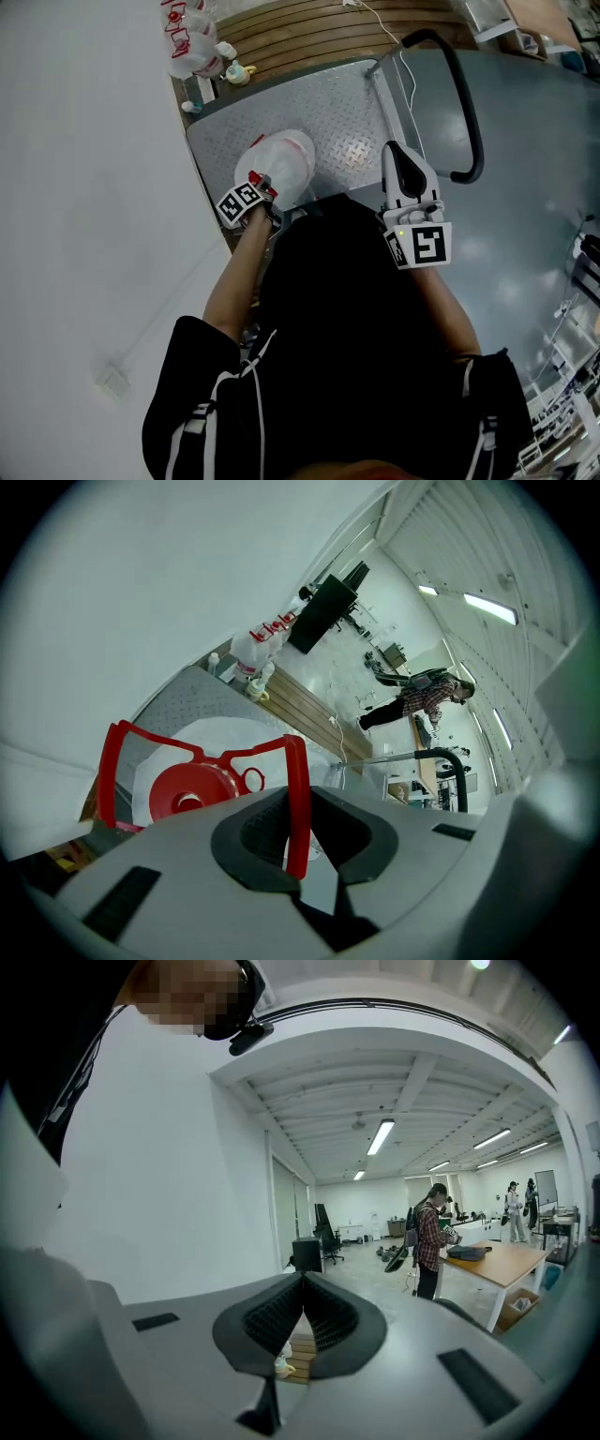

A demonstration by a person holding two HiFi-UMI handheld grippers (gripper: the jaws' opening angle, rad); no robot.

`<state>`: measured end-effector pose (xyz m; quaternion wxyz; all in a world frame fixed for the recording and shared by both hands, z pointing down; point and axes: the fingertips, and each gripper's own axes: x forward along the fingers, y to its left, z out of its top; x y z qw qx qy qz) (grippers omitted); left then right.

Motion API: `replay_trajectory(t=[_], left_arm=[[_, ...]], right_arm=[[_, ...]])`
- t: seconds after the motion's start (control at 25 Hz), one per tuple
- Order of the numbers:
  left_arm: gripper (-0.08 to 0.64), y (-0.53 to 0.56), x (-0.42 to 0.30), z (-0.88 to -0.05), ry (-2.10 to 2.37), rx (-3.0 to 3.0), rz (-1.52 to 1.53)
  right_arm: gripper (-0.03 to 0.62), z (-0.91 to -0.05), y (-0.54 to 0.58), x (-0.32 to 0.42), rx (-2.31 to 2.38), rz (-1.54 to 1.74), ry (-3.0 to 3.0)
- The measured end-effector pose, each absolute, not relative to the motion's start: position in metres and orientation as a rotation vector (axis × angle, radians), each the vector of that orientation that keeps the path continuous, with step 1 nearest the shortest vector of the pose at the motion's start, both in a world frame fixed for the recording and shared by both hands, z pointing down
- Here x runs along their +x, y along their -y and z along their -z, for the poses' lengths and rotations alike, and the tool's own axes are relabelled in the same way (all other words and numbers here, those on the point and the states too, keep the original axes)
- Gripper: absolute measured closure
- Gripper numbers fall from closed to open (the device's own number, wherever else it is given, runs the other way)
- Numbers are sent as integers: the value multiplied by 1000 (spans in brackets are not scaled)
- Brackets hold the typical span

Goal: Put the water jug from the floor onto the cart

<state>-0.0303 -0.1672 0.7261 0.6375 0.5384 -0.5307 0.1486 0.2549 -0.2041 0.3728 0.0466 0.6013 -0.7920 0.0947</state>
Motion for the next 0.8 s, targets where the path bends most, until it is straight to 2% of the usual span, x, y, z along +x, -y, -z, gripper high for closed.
replay_trajectory(t=[0.28, 0.56, 0.8], left_arm=[[494, 211, 10, -741, 1176, 1159, -248], [497, 246, 24, -757, 1163, 1179, -254], [508, 274, 67, -767, 957, 1316, -238]], right_arm=[[574, -381, 215, 296, 1928, -349, 2340], [574, -385, 220, 304, 1921, -334, 2321], [574, -394, 210, 313, 1937, -369, 2299]])
